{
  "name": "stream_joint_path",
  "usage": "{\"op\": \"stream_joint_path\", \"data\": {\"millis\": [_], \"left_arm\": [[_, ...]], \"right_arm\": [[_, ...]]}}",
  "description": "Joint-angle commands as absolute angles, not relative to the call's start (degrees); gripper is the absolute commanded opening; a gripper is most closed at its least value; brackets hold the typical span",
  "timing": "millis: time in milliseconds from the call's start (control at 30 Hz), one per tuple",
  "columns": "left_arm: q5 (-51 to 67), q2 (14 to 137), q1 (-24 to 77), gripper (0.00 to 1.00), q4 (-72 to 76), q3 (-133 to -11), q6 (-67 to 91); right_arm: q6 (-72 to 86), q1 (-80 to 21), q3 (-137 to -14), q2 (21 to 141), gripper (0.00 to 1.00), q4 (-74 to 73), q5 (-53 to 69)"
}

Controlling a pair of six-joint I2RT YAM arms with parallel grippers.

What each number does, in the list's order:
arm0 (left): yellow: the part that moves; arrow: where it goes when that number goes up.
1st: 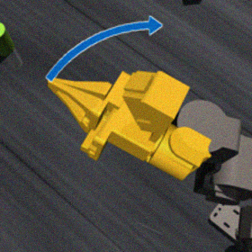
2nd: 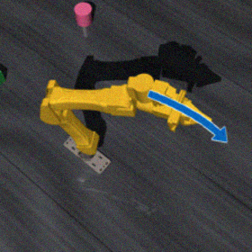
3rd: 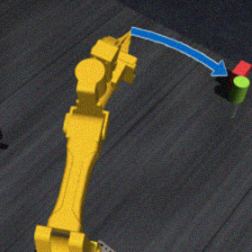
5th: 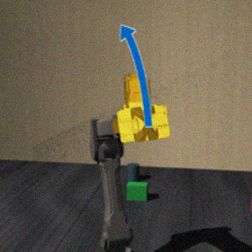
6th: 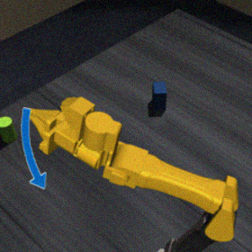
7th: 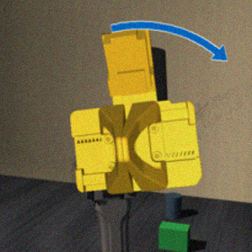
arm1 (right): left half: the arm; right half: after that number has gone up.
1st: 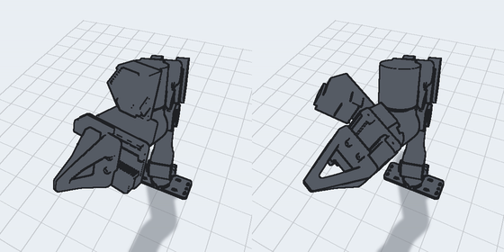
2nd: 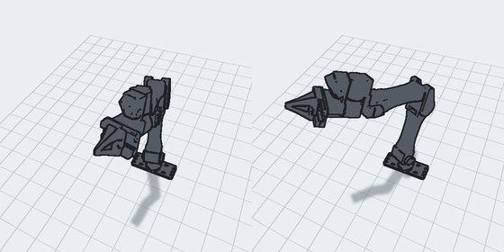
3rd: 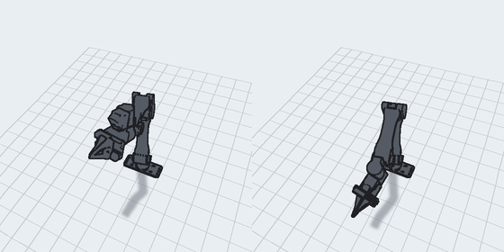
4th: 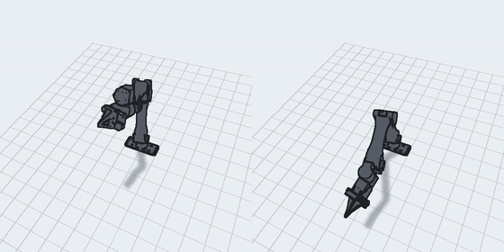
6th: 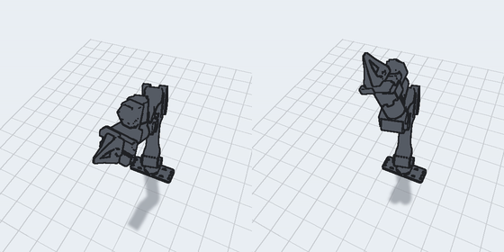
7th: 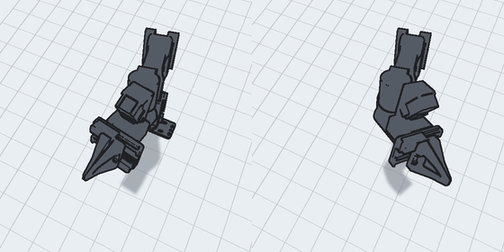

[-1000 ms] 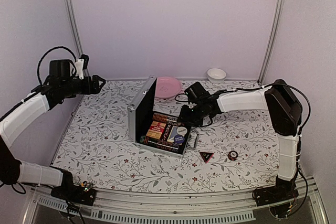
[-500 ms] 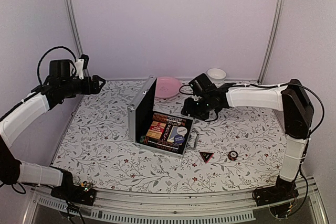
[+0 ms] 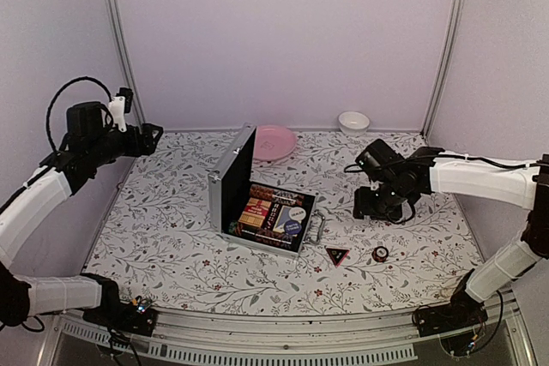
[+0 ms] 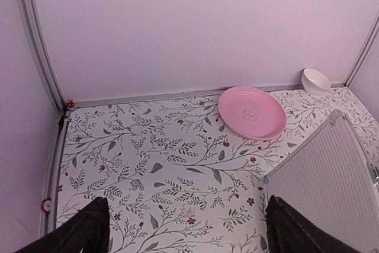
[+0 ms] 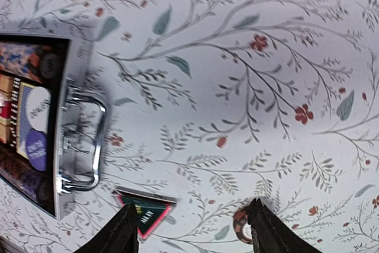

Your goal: Pack up texas hold em set

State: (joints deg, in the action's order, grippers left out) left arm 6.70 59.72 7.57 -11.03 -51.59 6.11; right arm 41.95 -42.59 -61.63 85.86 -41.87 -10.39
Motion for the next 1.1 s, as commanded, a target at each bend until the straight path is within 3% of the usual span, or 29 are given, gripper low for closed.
{"op": "stream_joint_path", "data": {"millis": [0, 533, 1067], "left_arm": [[4.8, 58.2, 7.1, 0.91, -8.1, -50.4, 4.8], [5.2, 59.1, 7.1, 0.92, -8.6, -50.8, 4.7], [5.4, 59.0, 7.1, 0.92, -8.8, -50.9, 4.7]], "right_arm": [[45.7, -41.2, -54.7, 83.0, 0.65, -47.9, -10.5], [46.7, -41.5, -48.8, 86.0, 0.64, -46.0, -6.2], [47.9, -43.2, -48.0, 90.8, 0.55, -45.3, -6.2]]}}
